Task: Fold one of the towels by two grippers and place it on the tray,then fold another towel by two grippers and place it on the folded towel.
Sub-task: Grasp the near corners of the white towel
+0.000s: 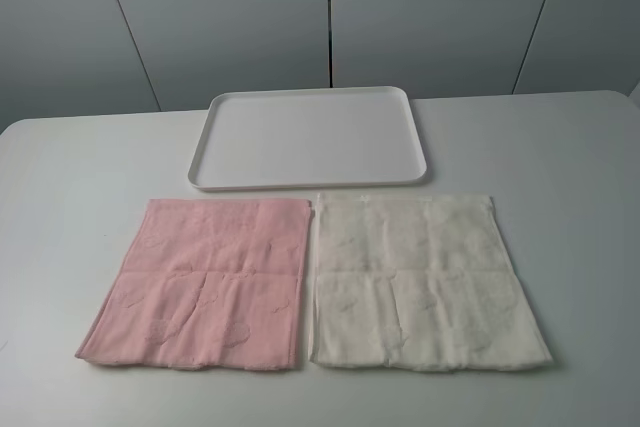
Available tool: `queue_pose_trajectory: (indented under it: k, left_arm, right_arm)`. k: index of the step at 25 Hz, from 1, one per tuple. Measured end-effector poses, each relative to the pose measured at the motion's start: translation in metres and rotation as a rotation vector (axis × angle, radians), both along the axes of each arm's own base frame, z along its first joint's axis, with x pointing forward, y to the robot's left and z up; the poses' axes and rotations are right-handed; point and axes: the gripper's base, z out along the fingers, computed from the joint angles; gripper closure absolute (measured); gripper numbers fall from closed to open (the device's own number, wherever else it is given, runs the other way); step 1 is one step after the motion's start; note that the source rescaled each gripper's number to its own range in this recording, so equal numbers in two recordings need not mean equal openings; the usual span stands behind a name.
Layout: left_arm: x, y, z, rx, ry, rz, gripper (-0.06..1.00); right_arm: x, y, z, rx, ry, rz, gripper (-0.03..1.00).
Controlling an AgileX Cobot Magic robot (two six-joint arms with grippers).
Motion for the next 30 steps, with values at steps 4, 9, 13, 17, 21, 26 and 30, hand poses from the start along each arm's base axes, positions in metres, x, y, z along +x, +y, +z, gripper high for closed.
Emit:
queue_pose_trajectory:
  k: [4, 9, 13, 17, 21, 26, 30]
  left_arm:
    - [0.0000, 0.0000, 0.0000, -0.004, 0.000, 0.002, -0.04]
    - [0.0000, 0.0000, 0.0000, -0.004, 0.000, 0.002, -0.04]
    - [0.0000, 0.0000, 0.0000, -0.004, 0.000, 0.002, -0.04]
    - [0.0000, 0.0000, 0.0000, -0.004, 0.000, 0.002, -0.04]
    - [0.0000, 0.0000, 0.0000, -0.006, -0.001, 0.003, -0.04]
    - [0.0000, 0.0000, 0.0000, -0.006, -0.001, 0.003, -0.04]
    - [0.0000, 0.0000, 0.0000, -0.006, -0.001, 0.003, -0.04]
  right_arm:
    - [0.0000, 0.0000, 0.0000, 0.000, 0.000, 0.000, -0.03]
    - [0.0000, 0.0000, 0.0000, 0.000, 0.000, 0.000, -0.03]
    - [0.0000, 0.0000, 0.0000, 0.000, 0.000, 0.000, -0.03]
    - [0.0000, 0.0000, 0.0000, 0.000, 0.000, 0.000, -0.03]
    - [0.0000, 0.0000, 0.0000, 0.000, 0.000, 0.000, -0.03]
    - [0.0000, 0.0000, 0.0000, 0.000, 0.000, 0.000, -0.03]
    - [0.0000, 0.0000, 0.0000, 0.000, 0.000, 0.000, -0.03]
